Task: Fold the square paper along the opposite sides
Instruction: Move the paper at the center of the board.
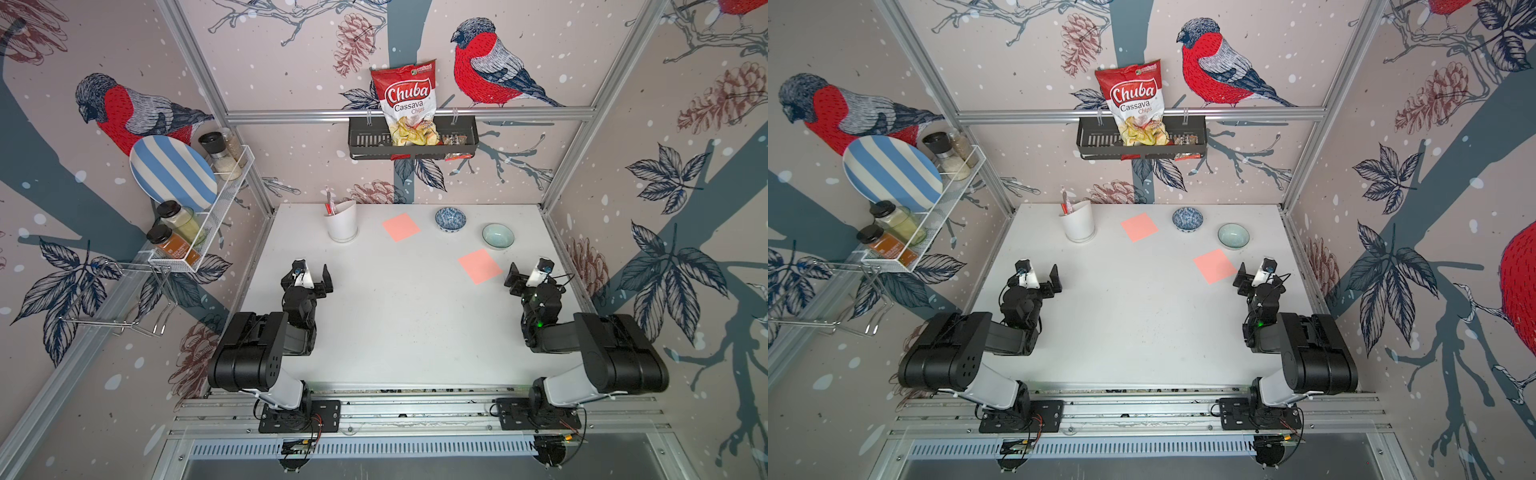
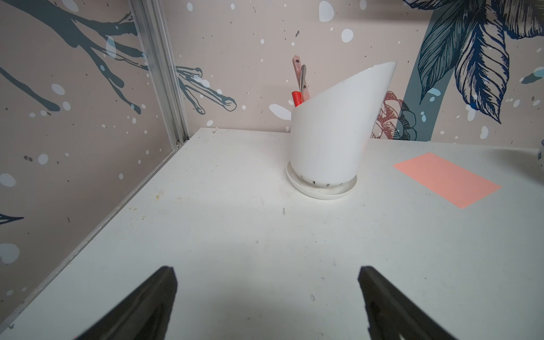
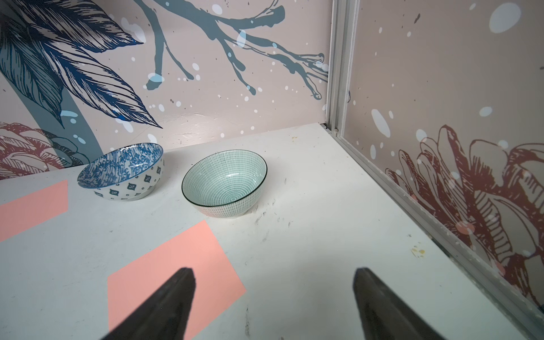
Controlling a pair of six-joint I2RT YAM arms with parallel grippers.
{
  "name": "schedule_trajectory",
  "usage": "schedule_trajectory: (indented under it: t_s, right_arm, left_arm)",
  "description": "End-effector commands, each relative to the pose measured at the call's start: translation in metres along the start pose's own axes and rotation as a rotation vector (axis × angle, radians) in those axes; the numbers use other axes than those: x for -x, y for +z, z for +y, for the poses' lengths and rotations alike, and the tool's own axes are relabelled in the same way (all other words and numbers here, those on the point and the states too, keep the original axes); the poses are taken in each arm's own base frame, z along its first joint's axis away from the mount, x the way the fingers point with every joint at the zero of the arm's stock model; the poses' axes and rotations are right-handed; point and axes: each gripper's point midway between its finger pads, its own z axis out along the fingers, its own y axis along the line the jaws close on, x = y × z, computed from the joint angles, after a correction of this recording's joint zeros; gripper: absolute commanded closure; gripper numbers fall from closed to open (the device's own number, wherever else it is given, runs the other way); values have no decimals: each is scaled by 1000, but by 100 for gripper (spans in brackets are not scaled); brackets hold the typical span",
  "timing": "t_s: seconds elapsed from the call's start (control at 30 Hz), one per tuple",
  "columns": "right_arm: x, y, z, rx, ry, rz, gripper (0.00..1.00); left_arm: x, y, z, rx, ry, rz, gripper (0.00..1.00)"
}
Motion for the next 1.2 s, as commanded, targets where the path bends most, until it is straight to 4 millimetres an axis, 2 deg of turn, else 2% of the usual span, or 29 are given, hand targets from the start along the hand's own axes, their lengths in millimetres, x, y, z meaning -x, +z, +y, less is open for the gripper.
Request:
schedule_trajectory:
  t_s: [0.0, 0.1, 0.13, 0.17, 0.2, 0.23, 0.3, 0.37, 0.43, 0.5, 0.67, 0.83, 1.0, 1.17]
  right_arm:
    - [15, -6, 5, -9, -38, -59, 22]
    - [31, -5, 34, -22, -147, 9, 22]
    - [35, -2, 46, -6, -158, 53, 26]
    - [44, 2, 57, 10, -142, 75, 31]
    - [46, 4, 69, 41, -122, 113, 44]
    - [51, 6, 83, 82, -99, 142, 61]
    - [54, 9, 98, 107, -46, 188, 85]
    - [50, 11, 109, 121, -5, 236, 98]
    - [42, 16, 113, 113, 43, 294, 100]
    - [31, 21, 112, 83, 74, 352, 100]
    - [-11, 48, 87, -49, 167, 550, 100]
    - [-40, 69, 89, -37, 187, 670, 100]
    - [-52, 72, 109, 7, 164, 699, 100]
    - [-70, 76, 110, -4, 145, 739, 100]
  left_arm:
    - [10, 2, -4, -14, 13, -7, 2]
    - [28, 6, -7, 0, 19, 47, 3]
    - [38, 8, -12, -5, 17, 57, 3]
    - [45, 9, -18, -10, 14, 64, 3]
    - [55, 10, -27, -23, 14, 61, 8]
    - [64, 12, -39, -46, 16, 69, 14]
    - [76, 17, -60, -95, -5, 89, 30]
    - [82, 23, -79, -141, -35, 128, 50]
    - [88, 26, -98, -181, -61, 170, 79]
    - [91, 26, -112, -190, -80, 196, 100]
    - [83, 12, -162, -288, -75, 264, 100]
    - [69, -6, -211, -392, -57, 344, 100]
    - [62, -15, -231, -433, -41, 363, 100]
    - [54, -16, -234, -427, -13, 377, 100]
